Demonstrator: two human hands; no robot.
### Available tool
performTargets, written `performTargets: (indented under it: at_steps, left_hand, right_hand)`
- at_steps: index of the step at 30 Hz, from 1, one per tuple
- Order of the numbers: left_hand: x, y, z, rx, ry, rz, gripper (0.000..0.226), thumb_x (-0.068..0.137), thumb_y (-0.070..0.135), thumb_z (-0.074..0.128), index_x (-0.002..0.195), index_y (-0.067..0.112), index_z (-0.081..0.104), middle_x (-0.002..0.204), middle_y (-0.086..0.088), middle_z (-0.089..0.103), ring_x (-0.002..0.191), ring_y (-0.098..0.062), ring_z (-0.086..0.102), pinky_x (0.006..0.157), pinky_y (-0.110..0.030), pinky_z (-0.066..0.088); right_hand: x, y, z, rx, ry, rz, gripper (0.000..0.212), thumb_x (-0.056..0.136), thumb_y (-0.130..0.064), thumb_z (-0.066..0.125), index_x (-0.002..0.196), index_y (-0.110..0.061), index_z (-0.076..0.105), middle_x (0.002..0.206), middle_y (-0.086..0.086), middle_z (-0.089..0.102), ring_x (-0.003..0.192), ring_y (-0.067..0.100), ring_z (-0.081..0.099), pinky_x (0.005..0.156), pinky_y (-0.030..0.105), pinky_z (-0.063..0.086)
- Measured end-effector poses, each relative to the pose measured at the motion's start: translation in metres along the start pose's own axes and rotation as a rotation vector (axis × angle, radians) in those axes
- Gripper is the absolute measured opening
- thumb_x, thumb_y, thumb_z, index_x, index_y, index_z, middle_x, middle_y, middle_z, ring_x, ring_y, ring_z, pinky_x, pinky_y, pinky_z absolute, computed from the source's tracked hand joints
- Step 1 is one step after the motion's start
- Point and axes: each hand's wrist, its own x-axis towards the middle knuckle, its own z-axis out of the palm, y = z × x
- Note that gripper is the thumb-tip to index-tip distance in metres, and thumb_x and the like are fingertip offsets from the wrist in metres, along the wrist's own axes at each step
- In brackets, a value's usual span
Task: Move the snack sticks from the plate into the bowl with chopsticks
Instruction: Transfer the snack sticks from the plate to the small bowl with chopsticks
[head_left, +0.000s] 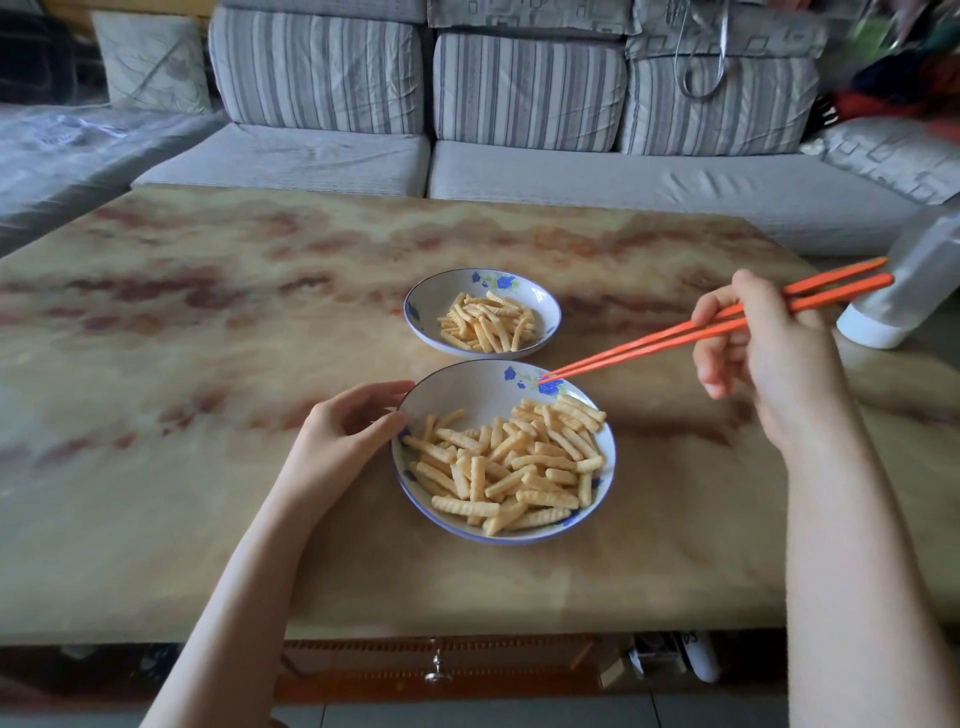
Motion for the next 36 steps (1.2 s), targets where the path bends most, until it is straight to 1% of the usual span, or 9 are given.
performTargets:
  at_steps: [4,7,11,13,17,20,24,28,36]
  left_hand:
    - [0.000,0.000,0.000,-0.005,-0.003,-0.001,0.029,0.085,0.010,0.067,0.110,0.023,0.071,0.104,0.010,0.074,0.097,-0.006,0.067,0.089,-0.020,0.051]
    - [-0.001,0.002,0.000,-0.013,-0.006,0.001,0.034,0.076,0.022,0.065,0.109,0.025,0.072,0.103,0.011,0.074,0.094,-0.002,0.067,0.086,-0.015,0.051]
    - [0.000,0.001,0.000,-0.017,-0.003,0.010,0.029,0.083,0.012,0.067,0.109,0.024,0.072,0.103,0.012,0.074,0.092,-0.001,0.066,0.082,-0.011,0.050]
    - [0.000,0.001,0.000,-0.022,-0.004,0.008,0.030,0.080,0.017,0.067,0.108,0.027,0.072,0.103,0.013,0.074,0.092,0.000,0.066,0.084,-0.012,0.050]
    - [0.000,0.000,0.001,-0.016,0.010,0.009,0.030,0.088,0.005,0.065,0.107,0.026,0.071,0.103,0.010,0.074,0.091,0.000,0.066,0.084,-0.013,0.051]
    - [0.000,0.000,0.001,-0.003,0.013,0.015,0.030,0.088,0.004,0.064,0.110,0.024,0.071,0.103,0.009,0.074,0.092,-0.001,0.066,0.083,-0.012,0.050]
    - [0.001,0.000,0.001,0.000,0.012,0.018,0.030,0.088,0.005,0.064,0.110,0.024,0.070,0.104,0.010,0.073,0.093,0.000,0.066,0.084,-0.011,0.049]
    - [0.001,0.000,0.001,0.002,0.011,0.017,0.030,0.088,0.004,0.064,0.110,0.024,0.070,0.104,0.011,0.073,0.093,0.000,0.066,0.083,-0.010,0.049]
    - [0.000,0.000,0.000,-0.006,0.007,0.019,0.029,0.085,0.011,0.066,0.110,0.025,0.071,0.104,0.009,0.074,0.093,0.000,0.066,0.082,-0.010,0.049]
  right_hand:
    - [-0.005,-0.008,-0.007,-0.089,-0.044,-0.004,0.044,0.102,-0.028,0.033,0.067,-0.010,0.054,0.036,0.006,0.048,0.029,0.019,0.036,0.037,0.024,0.023]
    - [-0.007,-0.011,-0.012,-0.139,-0.048,-0.001,0.044,0.102,-0.029,0.033,0.068,-0.010,0.055,0.037,0.007,0.048,0.030,0.020,0.036,0.039,0.026,0.024]
    - [-0.009,-0.013,-0.016,-0.169,-0.060,0.005,0.044,0.101,-0.031,0.034,0.069,-0.010,0.054,0.037,0.006,0.048,0.030,0.019,0.037,0.039,0.024,0.022]
    - [-0.010,-0.014,-0.019,-0.175,-0.060,0.013,0.043,0.101,-0.031,0.034,0.069,-0.010,0.054,0.037,0.006,0.048,0.029,0.018,0.037,0.036,0.021,0.020]
    - [-0.011,-0.014,-0.021,-0.168,-0.072,0.025,0.043,0.101,-0.031,0.033,0.069,-0.010,0.054,0.037,0.006,0.048,0.028,0.018,0.037,0.034,0.017,0.021]
    - [-0.011,-0.012,-0.019,-0.162,-0.073,0.038,0.043,0.101,-0.030,0.033,0.069,-0.010,0.054,0.037,0.006,0.048,0.028,0.018,0.037,0.034,0.017,0.021]
    - [-0.011,-0.007,-0.015,-0.142,-0.068,0.066,0.043,0.101,-0.030,0.033,0.069,-0.010,0.053,0.036,0.006,0.048,0.027,0.018,0.037,0.033,0.017,0.022]
    - [-0.008,-0.002,-0.009,-0.096,-0.001,0.069,0.043,0.100,-0.029,0.033,0.066,-0.011,0.053,0.035,0.006,0.048,0.027,0.019,0.036,0.035,0.017,0.021]
    - [-0.005,0.000,0.000,0.127,0.101,0.038,0.041,0.100,-0.024,0.033,0.065,-0.011,0.050,0.036,0.001,0.044,0.030,0.017,0.039,0.035,0.018,0.028]
